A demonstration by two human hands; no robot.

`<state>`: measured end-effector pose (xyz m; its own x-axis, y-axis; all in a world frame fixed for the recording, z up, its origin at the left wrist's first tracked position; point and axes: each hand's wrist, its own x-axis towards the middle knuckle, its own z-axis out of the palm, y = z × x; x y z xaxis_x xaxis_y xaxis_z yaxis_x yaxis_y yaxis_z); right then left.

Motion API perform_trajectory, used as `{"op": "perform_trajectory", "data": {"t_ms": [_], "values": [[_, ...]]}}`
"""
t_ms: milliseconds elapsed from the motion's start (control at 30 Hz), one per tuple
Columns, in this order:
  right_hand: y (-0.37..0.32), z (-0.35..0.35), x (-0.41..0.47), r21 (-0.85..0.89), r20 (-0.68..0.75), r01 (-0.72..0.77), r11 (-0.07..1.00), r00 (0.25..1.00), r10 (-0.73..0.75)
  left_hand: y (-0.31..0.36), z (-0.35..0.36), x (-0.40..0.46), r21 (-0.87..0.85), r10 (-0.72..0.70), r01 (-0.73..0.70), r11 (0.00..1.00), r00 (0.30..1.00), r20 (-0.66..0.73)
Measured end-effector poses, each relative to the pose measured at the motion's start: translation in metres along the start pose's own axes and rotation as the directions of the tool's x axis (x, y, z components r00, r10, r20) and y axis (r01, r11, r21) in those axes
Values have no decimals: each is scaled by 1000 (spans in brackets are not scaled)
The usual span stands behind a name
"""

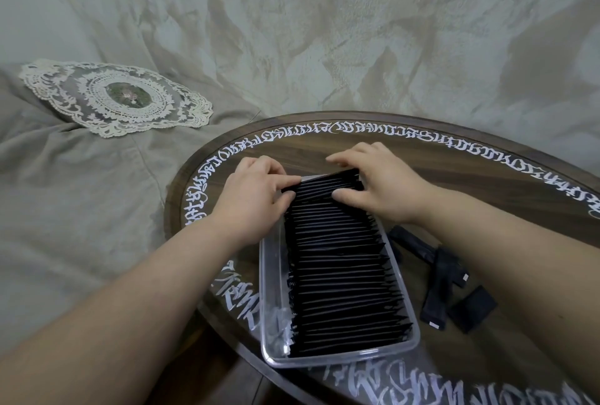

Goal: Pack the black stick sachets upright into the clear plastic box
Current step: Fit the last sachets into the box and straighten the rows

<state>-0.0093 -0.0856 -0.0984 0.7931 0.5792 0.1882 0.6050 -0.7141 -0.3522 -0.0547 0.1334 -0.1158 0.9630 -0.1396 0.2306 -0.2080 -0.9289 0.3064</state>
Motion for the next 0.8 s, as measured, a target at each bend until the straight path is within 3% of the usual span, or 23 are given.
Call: {"op": "perform_trajectory", "data": {"t_ms": [133, 267, 500, 667, 800], "values": [[9, -1, -14, -65, -40, 11, 998, 999, -14, -1, 1, -2, -40, 33, -34, 999, 999, -28], [8, 8, -15, -127, -12, 36, 991, 999, -38, 0, 0, -2, -66, 81, -79, 995, 996, 34], [11, 9, -19, -24, -140, -15, 1000, 990, 12, -2, 1, 6, -27, 47, -43, 999, 988, 150], [13, 8, -15, -171, -34, -15, 985, 999, 9, 6, 2, 8, -24, 54, -50, 998, 982, 179], [13, 7, -14, -58, -111, -48, 997, 993, 41, 6, 2, 4, -71, 70, -60, 996, 987, 147]]}}
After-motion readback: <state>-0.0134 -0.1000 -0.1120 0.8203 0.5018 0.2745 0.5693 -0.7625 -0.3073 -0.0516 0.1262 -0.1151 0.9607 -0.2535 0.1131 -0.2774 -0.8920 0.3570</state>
